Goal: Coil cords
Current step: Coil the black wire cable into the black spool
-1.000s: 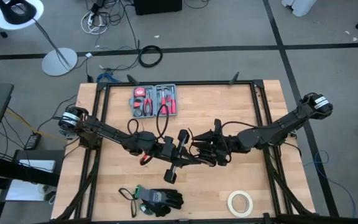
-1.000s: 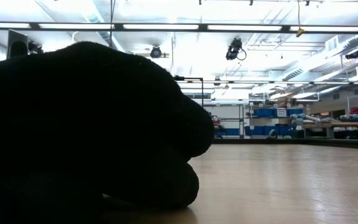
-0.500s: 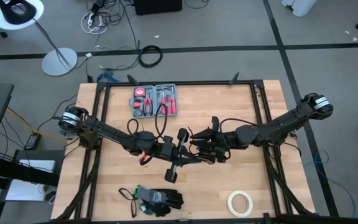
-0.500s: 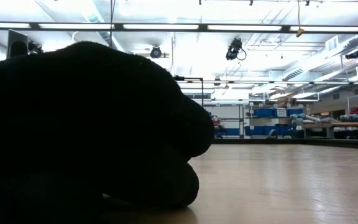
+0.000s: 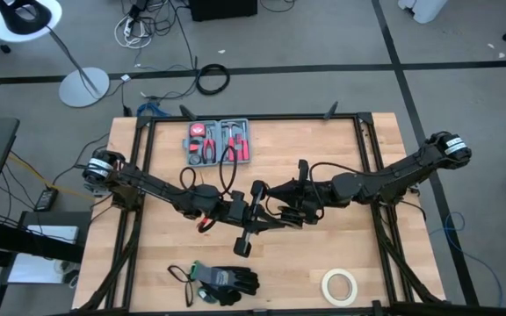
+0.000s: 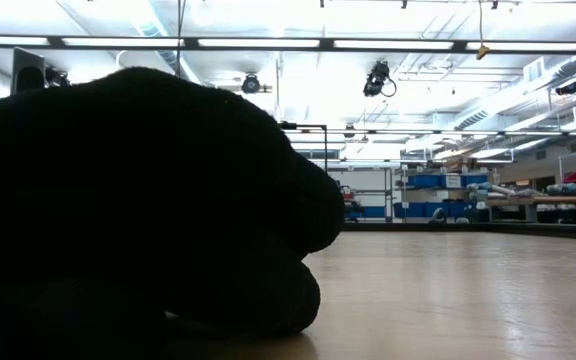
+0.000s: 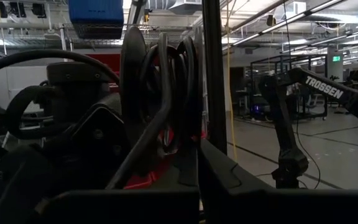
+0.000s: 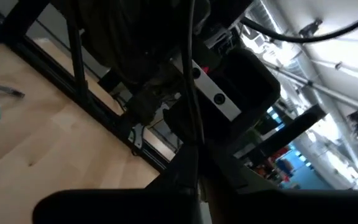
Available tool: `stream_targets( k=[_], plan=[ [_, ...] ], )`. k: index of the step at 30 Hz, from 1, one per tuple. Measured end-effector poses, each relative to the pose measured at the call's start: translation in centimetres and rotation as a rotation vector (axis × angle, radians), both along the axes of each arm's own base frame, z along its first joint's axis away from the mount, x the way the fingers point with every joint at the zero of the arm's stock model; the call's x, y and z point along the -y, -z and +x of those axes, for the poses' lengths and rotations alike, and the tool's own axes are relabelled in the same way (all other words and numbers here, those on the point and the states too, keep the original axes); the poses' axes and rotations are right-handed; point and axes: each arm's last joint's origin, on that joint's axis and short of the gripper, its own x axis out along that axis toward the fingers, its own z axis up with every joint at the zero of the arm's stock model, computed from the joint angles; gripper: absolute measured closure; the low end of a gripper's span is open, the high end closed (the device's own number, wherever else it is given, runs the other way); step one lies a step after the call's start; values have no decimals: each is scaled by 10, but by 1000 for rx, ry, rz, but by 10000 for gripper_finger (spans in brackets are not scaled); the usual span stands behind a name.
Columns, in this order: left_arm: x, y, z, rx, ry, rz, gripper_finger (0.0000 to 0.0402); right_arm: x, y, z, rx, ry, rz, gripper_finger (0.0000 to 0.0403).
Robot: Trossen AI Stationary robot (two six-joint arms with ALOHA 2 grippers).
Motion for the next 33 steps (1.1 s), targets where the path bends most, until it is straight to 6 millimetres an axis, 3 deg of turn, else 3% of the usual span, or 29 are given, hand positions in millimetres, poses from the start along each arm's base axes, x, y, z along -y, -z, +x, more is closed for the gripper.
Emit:
stream_targets(
  k=[8,18,26,33],
  plan=[
    [0,1,0,-7,5,2,402,-14,19,-5,-172,-12,78,399],
    [1,5,2,-60,15,-16,402,-49,26,-33,-262,64,47,401],
    [1,25,4,-290,-73,-71,402,-72,23,-66,-295,9,187,401],
    [0,48,3,-542,-114,-90,402,-69,42,-79,-456,82,388,401]
  ],
)
